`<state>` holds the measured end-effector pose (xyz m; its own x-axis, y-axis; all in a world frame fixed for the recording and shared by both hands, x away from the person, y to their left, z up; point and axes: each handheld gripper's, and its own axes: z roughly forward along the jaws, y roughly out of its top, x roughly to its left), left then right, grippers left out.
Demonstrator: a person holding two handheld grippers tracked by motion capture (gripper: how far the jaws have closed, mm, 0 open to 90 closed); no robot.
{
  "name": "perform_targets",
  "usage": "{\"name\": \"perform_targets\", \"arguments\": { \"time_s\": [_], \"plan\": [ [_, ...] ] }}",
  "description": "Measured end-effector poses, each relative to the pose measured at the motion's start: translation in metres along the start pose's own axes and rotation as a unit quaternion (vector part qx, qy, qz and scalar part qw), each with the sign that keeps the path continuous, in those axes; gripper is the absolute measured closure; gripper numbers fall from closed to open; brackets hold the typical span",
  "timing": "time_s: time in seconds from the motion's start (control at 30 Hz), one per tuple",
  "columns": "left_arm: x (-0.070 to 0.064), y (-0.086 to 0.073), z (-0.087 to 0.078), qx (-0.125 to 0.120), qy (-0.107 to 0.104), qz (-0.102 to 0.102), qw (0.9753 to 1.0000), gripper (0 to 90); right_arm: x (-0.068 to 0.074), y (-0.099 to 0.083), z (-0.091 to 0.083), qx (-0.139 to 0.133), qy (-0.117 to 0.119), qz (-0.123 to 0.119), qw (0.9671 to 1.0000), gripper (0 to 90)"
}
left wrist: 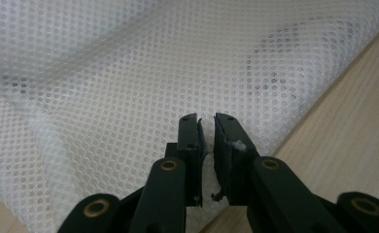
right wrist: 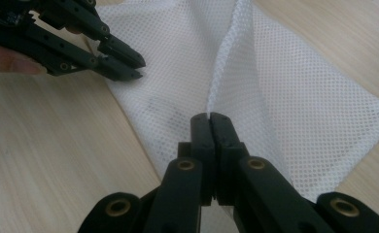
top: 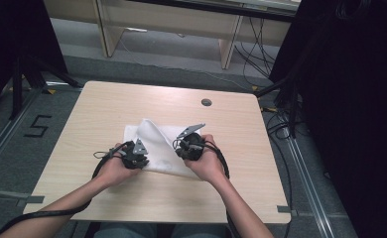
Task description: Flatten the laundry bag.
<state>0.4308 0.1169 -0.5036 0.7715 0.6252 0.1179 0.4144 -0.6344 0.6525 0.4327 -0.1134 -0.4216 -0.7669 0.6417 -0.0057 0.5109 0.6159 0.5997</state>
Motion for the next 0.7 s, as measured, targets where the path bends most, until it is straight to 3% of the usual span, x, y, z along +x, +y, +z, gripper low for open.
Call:
{"name": "perform_targets", "arguments": {
  "time_s": [0.13, 0.17, 0.27, 0.3, 0.37, 0.4, 0.47, 0.5, 0.57, 0.63, 0.7],
  "plan": [
    [0.001, 0.002, -0.005, -0.006, -0.018, -0.019, 0.9996, 79.4, 0.0, -0.002, 0.003, 0.0, -0.003, 0.006, 1.0, 90.0],
    [0.001, 0.006, -0.012, -0.025, -0.044, -0.037, 0.998, 80.8, -0.001, -0.002, 0.004, -0.002, -0.003, 0.005, 1.0, 90.0],
    [-0.004, 0.011, -0.02, -0.042, -0.062, -0.039, 0.9964, 84.5, -0.003, -0.004, 0.005, -0.002, -0.004, 0.008, 1.0, 90.0],
    [-0.013, 0.015, -0.022, -0.044, -0.075, -0.027, 0.9958, 85.8, -0.003, -0.004, 0.005, 0.001, -0.007, 0.007, 0.9999, 90.0],
    [-0.018, 0.016, -0.021, -0.043, -0.082, -0.027, 0.9953, 87.4, -0.005, -0.004, 0.005, -0.001, -0.006, 0.005, 1.0, 90.0],
    [-0.024, 0.017, -0.016, -0.025, -0.085, -0.003, 0.9961, 87.7, -0.006, -0.003, 0.005, -0.003, -0.011, 0.003, 0.9999, 90.0],
    [-0.027, 0.018, -0.01, -0.012, -0.082, 0.009, 0.9965, 88.2, -0.004, -0.003, 0.003, -0.002, -0.012, 0.01, 0.9999, 90.0],
    [-0.028, 0.017, -0.007, -0.009, -0.077, 0.001, 0.997, 88.4, -0.003, -0.003, 0.003, -0.004, -0.008, 0.011, 0.9999, 90.0],
    [-0.025, 0.017, -0.004, 0.003, -0.079, 0.003, 0.9969, 88.6, -0.002, -0.002, 0.001, -0.01, -0.007, 0.001, 0.9999, 90.0],
    [-0.025, 0.017, -0.001, -0.003, -0.075, -0.003, 0.9972, 89.1, -0.002, -0.002, 0.002, -0.024, -0.007, -0.017, 0.9995, 90.0],
    [-0.025, 0.018, 0.0, -0.002, -0.075, -0.007, 0.9972, 89.1, -0.001, -0.001, 0.0, -0.02, -0.001, -0.018, 0.9996, 90.0]
  ]
}}
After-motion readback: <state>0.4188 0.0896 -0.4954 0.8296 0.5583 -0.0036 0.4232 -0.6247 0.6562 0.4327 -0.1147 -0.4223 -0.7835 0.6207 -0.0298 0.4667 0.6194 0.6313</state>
